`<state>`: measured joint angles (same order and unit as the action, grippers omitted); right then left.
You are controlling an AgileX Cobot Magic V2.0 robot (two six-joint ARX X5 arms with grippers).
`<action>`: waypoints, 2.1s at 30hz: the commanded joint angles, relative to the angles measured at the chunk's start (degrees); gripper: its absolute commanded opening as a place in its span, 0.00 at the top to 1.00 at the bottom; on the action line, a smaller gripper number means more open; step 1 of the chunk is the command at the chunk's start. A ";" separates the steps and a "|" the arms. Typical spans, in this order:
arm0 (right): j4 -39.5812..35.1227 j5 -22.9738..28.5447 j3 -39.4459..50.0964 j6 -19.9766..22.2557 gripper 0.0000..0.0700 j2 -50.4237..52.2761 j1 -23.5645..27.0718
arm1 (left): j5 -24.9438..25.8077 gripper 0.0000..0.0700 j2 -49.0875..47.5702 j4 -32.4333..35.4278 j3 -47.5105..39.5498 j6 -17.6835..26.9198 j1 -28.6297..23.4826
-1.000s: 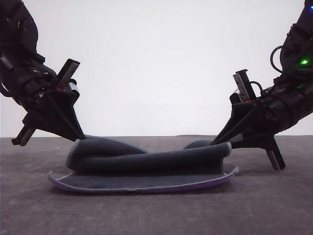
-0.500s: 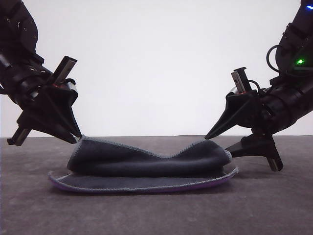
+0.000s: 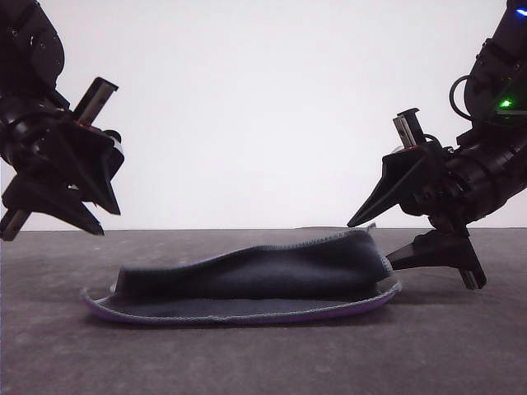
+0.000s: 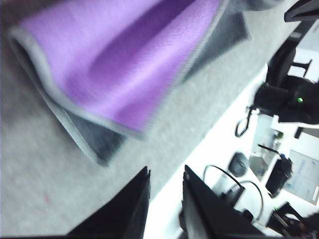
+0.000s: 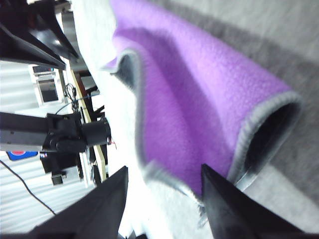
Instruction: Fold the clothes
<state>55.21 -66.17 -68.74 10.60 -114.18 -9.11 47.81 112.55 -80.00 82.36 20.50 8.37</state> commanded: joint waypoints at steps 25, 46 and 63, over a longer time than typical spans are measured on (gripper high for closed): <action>11.92 13.48 -16.56 6.77 0.38 15.41 1.72 | -0.34 0.84 -4.33 3.80 7.33 -2.54 -4.69; -1.81 35.14 6.96 -4.85 0.38 40.38 2.87 | -29.77 0.84 -31.30 12.09 5.04 -14.73 -5.03; -33.15 20.94 25.43 -22.46 0.39 29.59 -0.62 | -29.72 0.84 -42.93 19.77 -21.02 -17.24 -5.01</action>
<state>22.99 -44.74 -42.81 -9.19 -83.12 -9.30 18.11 69.48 -60.74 60.95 3.59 3.26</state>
